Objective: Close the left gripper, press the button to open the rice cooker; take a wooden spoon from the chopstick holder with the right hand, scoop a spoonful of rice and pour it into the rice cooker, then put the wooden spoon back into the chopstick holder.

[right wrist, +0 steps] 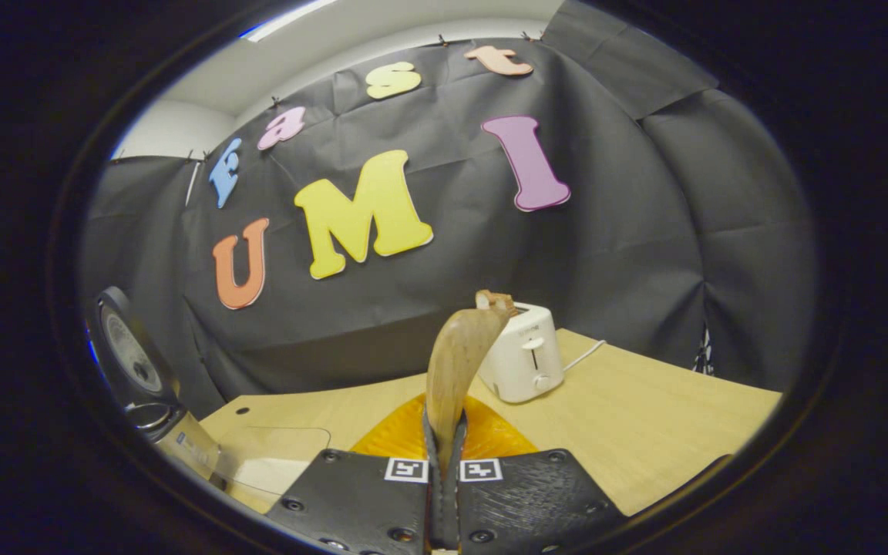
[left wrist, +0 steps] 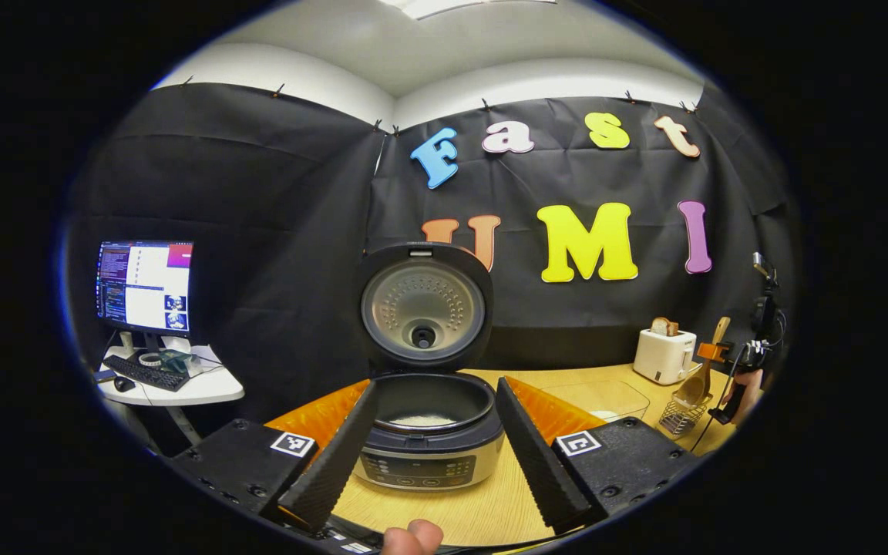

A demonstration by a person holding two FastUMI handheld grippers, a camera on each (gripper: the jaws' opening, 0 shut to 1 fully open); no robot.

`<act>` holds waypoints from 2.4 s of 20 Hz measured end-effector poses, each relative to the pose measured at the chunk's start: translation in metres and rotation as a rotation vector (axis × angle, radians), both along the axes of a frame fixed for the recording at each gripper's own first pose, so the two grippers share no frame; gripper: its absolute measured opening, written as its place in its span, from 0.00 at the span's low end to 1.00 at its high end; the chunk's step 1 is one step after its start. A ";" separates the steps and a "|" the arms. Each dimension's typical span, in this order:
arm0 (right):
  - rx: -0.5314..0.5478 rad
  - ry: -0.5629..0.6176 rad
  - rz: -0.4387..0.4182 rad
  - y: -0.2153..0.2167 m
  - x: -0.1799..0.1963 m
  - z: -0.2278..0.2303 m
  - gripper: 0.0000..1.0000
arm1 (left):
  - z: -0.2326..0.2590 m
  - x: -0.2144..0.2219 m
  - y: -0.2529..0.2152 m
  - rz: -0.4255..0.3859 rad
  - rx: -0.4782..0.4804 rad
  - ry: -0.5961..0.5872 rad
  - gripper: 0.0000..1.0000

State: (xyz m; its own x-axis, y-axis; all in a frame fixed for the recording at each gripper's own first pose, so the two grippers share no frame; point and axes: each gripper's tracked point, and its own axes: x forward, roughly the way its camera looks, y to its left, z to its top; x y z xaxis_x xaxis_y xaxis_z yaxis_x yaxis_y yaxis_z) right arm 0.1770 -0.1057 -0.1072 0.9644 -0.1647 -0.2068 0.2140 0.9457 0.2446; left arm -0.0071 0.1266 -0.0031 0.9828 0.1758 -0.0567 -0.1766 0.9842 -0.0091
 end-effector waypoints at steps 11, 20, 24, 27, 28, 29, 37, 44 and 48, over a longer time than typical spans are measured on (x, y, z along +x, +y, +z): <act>-0.004 0.055 -0.003 0.010 -0.002 -0.035 0.02 | 0.007 -0.003 -0.003 -0.010 0.013 -0.018 1.00; 0.000 0.059 0.028 0.010 -0.009 -0.039 0.10 | 0.005 -0.002 -0.009 -0.030 -0.014 -0.009 0.98; 0.004 0.078 0.058 0.010 -0.014 -0.038 0.26 | 0.011 -0.002 -0.021 -0.056 -0.034 -0.028 0.98; -0.021 0.089 0.064 0.004 -0.021 -0.037 0.46 | 0.015 -0.003 -0.029 -0.068 -0.029 -0.039 0.98; -0.020 0.088 0.069 0.003 -0.024 -0.038 0.53 | 0.014 -0.001 -0.032 -0.073 -0.028 -0.037 0.98; -0.018 0.093 0.069 0.001 -0.026 -0.039 0.57 | 0.013 -0.001 -0.037 -0.082 -0.026 -0.035 0.98; -0.006 0.097 0.054 -0.016 -0.064 -0.032 0.94 | 0.016 -0.002 -0.069 -0.112 -0.020 -0.045 0.98; -0.075 0.065 0.031 -0.030 -0.120 -0.019 0.95 | 0.054 0.019 -0.045 -0.118 0.021 -0.038 0.97; -0.124 -0.016 0.087 -0.022 -0.133 0.012 0.95 | 0.089 0.045 -0.041 -0.155 0.018 -0.018 0.97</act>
State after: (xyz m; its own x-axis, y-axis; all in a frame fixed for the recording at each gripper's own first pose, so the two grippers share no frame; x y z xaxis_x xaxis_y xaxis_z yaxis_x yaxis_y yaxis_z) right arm 0.0436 -0.1280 -0.0951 0.9792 -0.1033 -0.1744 0.1265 0.9837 0.1280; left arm 0.0382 0.0861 0.0861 0.9990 0.0226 -0.0373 -0.0224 0.9997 0.0066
